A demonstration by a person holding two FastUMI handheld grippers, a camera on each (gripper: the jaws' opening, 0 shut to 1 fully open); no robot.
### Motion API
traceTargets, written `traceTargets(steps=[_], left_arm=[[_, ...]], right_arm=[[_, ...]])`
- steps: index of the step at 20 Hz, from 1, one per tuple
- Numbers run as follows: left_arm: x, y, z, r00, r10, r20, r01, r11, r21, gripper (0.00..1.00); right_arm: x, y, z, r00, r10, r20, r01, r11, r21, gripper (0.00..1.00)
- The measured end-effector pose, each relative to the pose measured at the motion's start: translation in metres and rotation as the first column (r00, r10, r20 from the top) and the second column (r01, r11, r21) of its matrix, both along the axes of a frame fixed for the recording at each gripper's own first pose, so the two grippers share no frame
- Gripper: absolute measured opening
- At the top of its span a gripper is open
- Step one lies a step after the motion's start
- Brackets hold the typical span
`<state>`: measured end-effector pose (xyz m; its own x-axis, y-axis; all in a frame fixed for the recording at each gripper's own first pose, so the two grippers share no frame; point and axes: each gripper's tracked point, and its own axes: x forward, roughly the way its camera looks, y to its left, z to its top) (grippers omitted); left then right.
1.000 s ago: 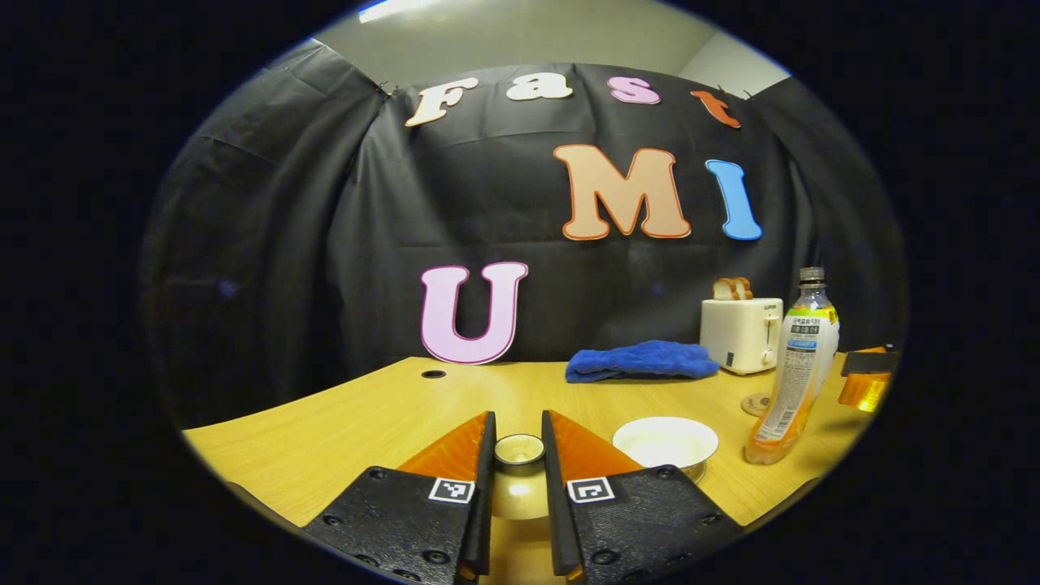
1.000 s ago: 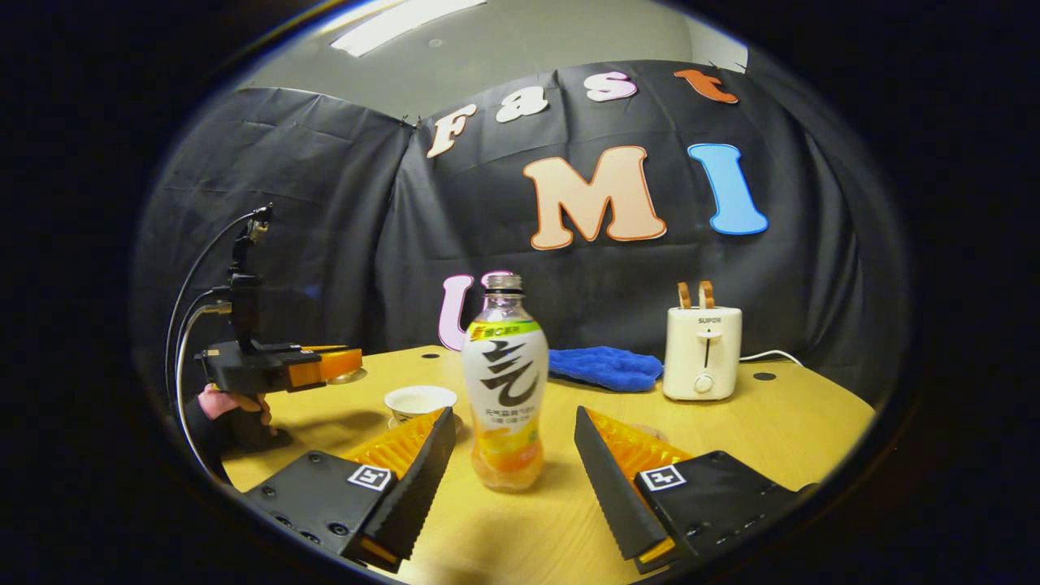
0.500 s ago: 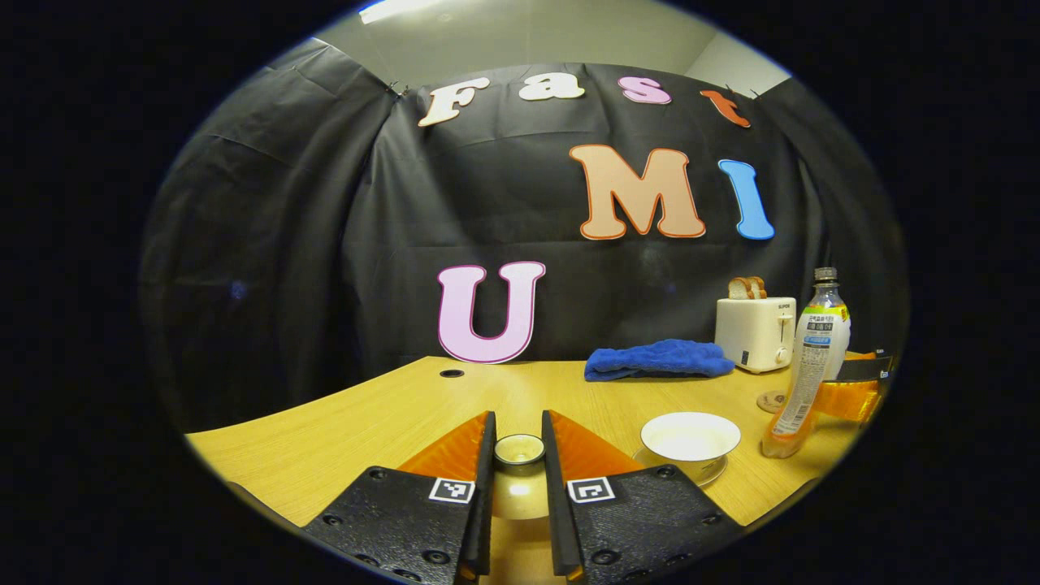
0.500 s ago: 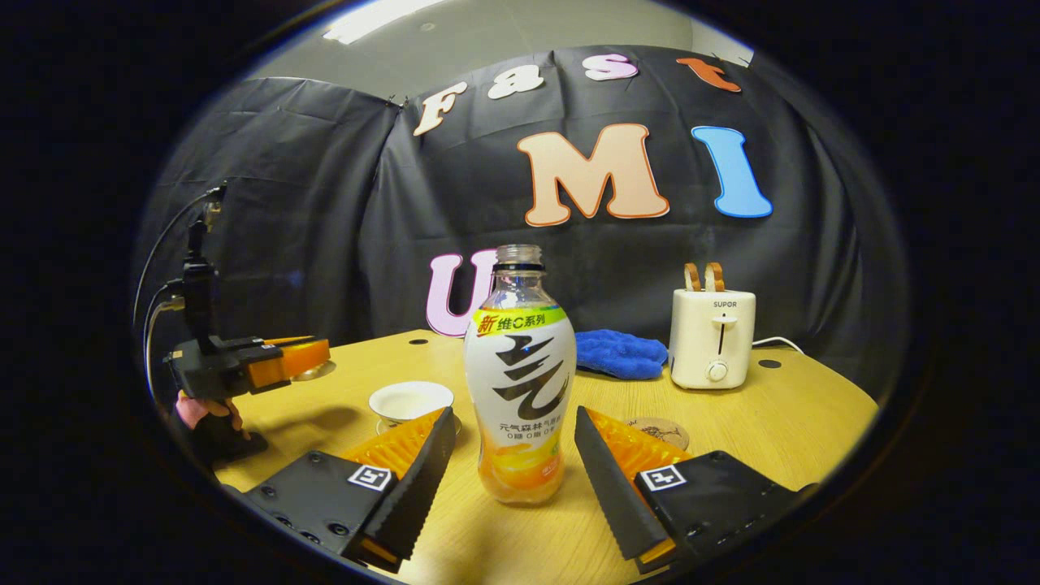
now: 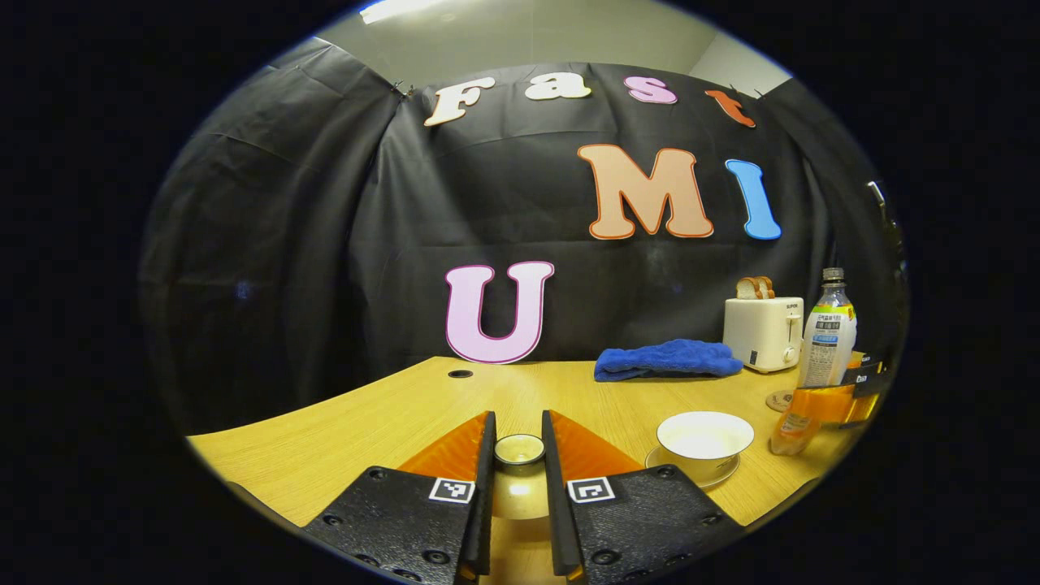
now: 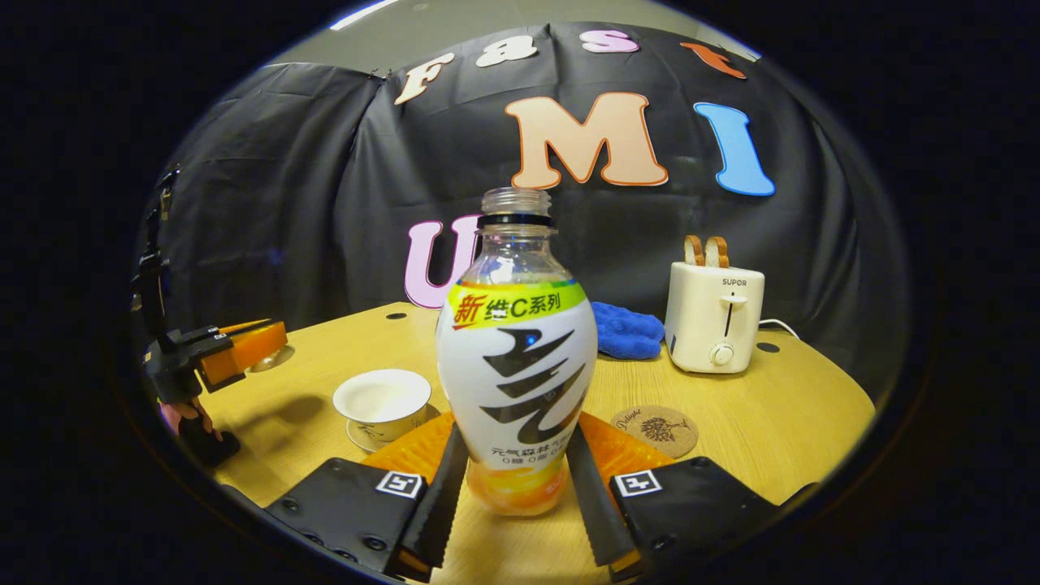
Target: Open the teacup lid with one hand, grasp the water bottle and pour water into the teacup with the other hand; after pouring, place the water bottle on the coaster and then close the teacup lid.
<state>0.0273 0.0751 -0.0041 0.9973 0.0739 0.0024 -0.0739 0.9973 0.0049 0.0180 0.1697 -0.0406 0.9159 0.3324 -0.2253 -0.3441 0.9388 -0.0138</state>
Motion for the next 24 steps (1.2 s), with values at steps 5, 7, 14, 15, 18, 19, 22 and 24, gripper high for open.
traceTargets(steps=[5,7,14,15,18,19,22,24], left_arm=[[0.0,-0.001,-0.001,1.0,-0.003,-0.002,0.003,1.0,-0.001,0.27],[0.0,-0.001,-0.001,1.0,-0.003,-0.002,0.003,1.0,-0.002,0.27],[0.0,0.0,-0.002,1.0,-0.004,-0.003,0.004,1.0,-0.003,0.27],[0.0,0.0,-0.002,1.0,-0.004,-0.004,0.004,1.0,-0.004,0.27],[0.0,-0.001,-0.002,1.0,-0.004,-0.005,0.004,1.0,-0.005,0.27],[0.0,-0.001,-0.002,1.0,-0.003,-0.005,0.003,1.0,-0.005,0.27],[0.0,-0.001,-0.003,1.0,-0.003,-0.005,0.003,1.0,-0.006,0.27],[0.001,-0.001,-0.003,1.0,-0.003,-0.005,0.003,1.0,-0.006,0.26]], right_arm=[[0.011,-0.023,0.009,0.996,-0.068,0.052,0.076,0.984,-0.16,0.61],[0.019,-0.039,0.026,0.988,-0.098,0.119,0.127,0.954,-0.271,0.61],[0.034,-0.056,0.072,0.958,-0.005,0.286,0.186,0.769,-0.612,0.61],[0.037,-0.056,0.08,0.949,0.018,0.316,0.207,0.721,-0.661,0.61],[0.039,-0.055,0.089,0.921,0.097,0.377,0.257,0.577,-0.775,0.61],[0.038,-0.052,0.087,0.916,0.118,0.384,0.263,0.546,-0.795,0.61],[0.038,-0.045,0.079,0.91,0.156,0.385,0.276,0.467,-0.84,0.6],[0.038,-0.037,0.074,0.905,0.178,0.385,0.284,0.421,-0.862,0.61]])
